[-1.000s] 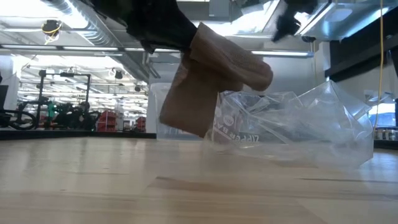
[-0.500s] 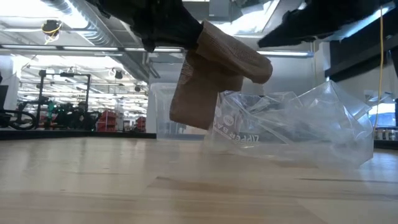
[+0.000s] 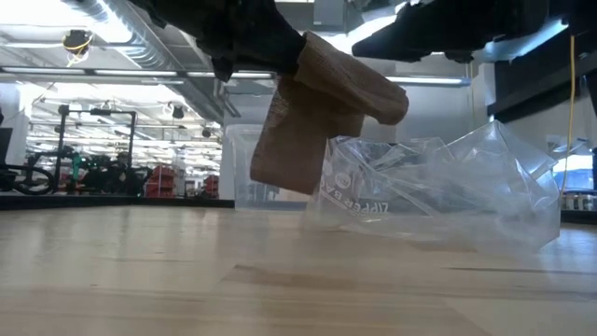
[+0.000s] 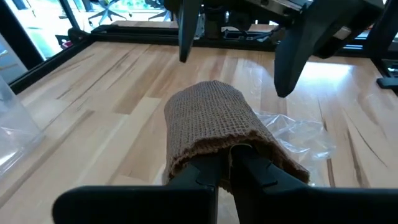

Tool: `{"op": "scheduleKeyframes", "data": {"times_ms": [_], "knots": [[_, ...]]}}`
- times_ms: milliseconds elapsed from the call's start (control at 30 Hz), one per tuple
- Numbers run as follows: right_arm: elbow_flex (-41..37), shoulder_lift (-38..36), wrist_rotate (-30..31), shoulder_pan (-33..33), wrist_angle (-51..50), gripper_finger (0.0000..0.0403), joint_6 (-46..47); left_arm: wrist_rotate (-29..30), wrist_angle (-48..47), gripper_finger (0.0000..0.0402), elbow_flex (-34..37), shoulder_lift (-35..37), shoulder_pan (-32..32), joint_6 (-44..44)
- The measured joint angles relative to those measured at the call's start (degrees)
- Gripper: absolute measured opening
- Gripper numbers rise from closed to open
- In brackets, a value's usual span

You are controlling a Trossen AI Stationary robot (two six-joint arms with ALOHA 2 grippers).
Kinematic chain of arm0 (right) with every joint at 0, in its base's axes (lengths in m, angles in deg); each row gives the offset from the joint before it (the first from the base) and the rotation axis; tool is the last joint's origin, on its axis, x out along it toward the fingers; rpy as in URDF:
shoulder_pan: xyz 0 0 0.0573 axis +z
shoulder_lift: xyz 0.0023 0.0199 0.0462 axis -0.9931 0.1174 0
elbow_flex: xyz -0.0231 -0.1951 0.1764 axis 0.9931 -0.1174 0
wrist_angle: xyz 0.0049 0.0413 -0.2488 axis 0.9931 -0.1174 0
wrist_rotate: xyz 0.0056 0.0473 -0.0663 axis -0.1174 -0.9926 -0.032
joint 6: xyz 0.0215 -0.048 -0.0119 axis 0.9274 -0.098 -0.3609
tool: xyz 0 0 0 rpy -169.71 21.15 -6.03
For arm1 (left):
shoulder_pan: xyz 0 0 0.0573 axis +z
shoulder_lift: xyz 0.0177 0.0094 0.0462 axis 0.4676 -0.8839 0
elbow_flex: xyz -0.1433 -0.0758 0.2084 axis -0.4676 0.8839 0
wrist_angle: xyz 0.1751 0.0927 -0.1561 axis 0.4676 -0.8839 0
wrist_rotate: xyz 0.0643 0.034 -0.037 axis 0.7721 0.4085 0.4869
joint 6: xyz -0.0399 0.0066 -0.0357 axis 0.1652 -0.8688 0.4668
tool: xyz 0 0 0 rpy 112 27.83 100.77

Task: Roll bandage
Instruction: Roll the brown bandage

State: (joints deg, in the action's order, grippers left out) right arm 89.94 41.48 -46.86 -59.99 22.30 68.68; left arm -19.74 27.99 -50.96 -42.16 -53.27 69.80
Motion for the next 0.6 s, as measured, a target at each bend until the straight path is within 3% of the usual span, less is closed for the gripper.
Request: {"op": "scheduleKeyframes", "data": {"times_ms": [200,333,600], "knots": [[0.0,1.8,-2.1,0.0,1.8,0.026,-4.1,0.0,-0.1,0.0014,0.0,0.0,0.0,-0.5],[0.0,3.5,0.2,0.0,3.0,0.021,-6.7,0.0,0.0,0.0014,0.0,0.0,0.0,-0.1],[0.0,3.6,4.0,0.0,4.4,0.0082,-8.4,0.0,-0.2,0.0014,0.0,0.0,0.0,0.0]]}}
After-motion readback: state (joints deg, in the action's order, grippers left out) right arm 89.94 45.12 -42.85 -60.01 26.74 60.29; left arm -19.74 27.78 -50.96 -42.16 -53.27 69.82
